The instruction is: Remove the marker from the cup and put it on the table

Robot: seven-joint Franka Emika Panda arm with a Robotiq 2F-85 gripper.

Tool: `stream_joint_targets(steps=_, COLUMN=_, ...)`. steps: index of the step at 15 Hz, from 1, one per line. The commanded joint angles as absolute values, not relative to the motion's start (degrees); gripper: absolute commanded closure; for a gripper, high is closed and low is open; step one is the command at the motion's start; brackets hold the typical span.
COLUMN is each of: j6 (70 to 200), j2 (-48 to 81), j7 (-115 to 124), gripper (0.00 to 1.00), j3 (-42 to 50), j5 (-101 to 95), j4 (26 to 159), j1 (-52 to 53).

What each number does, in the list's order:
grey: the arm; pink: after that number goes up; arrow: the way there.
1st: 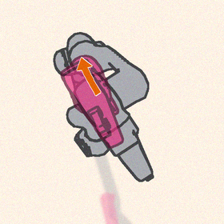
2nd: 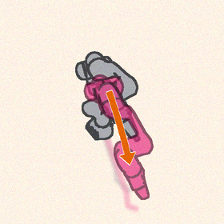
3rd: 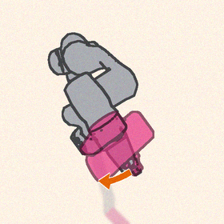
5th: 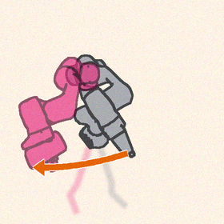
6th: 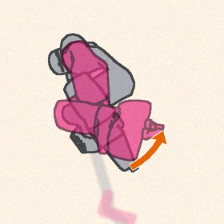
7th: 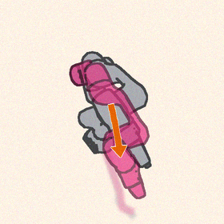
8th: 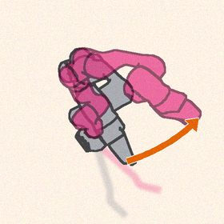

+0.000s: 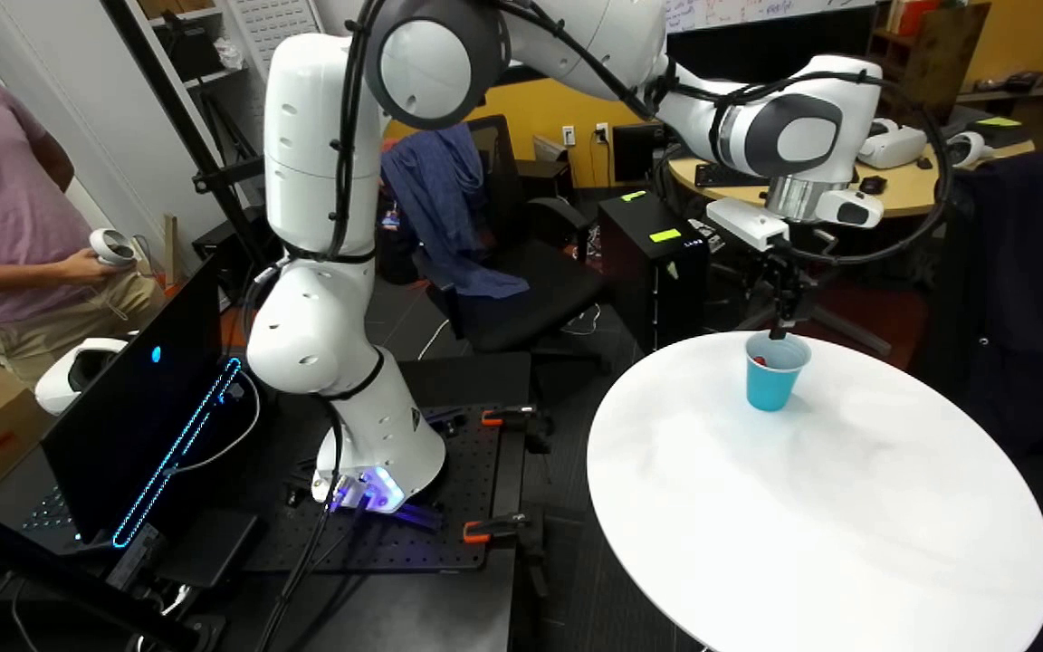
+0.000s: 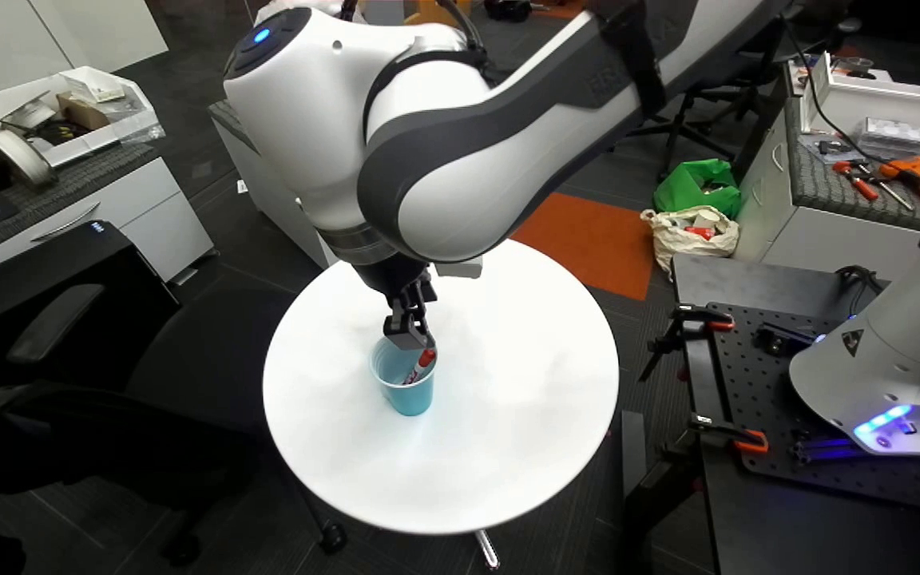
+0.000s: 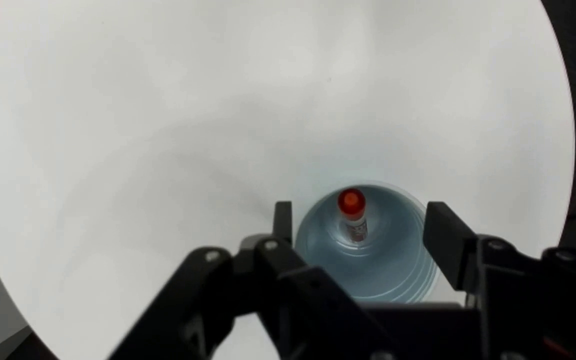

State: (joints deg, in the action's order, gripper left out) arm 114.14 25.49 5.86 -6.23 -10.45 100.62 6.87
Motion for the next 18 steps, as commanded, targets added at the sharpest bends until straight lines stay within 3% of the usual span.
stream_joint_targets(steps=1, j6=113.19, j2=27.54, j7=3.99, gripper=0.30, j3=-5.53, j5=-10.01, j4=98.60, j1=7.82)
stream_joint_targets(steps=6, j6=113.04, j2=29.08, j7=1.43, gripper=0.27, j3=-6.01, j5=-9.50, j4=97.28, j1=7.95)
stream_joint_targets(steps=9, j6=113.26, j2=29.60, j7=-0.80, gripper=0.33, j3=-6.30, j5=-9.05, j4=96.61, j1=7.94)
stream_joint_targets(steps=10, j6=113.28, j2=29.68, j7=-1.43, gripper=0.41, j3=-6.32, j5=-8.91, j4=96.45, j1=7.97)
stream_joint_targets(steps=11, j6=113.23, j2=29.91, j7=-1.66, gripper=0.39, j3=-6.31, j5=-8.78, j4=96.14, j1=7.99)
stream_joint_targets(steps=15, j6=112.73, j2=31.29, j7=-1.46, gripper=0.44, j3=-5.81, j5=-8.81, j4=94.48, j1=7.98)
stream_joint_targets(steps=18, j6=112.69, j2=32.33, j7=-1.36, gripper=0.40, j3=-5.46, j5=-8.93, j4=93.51, j1=7.84)
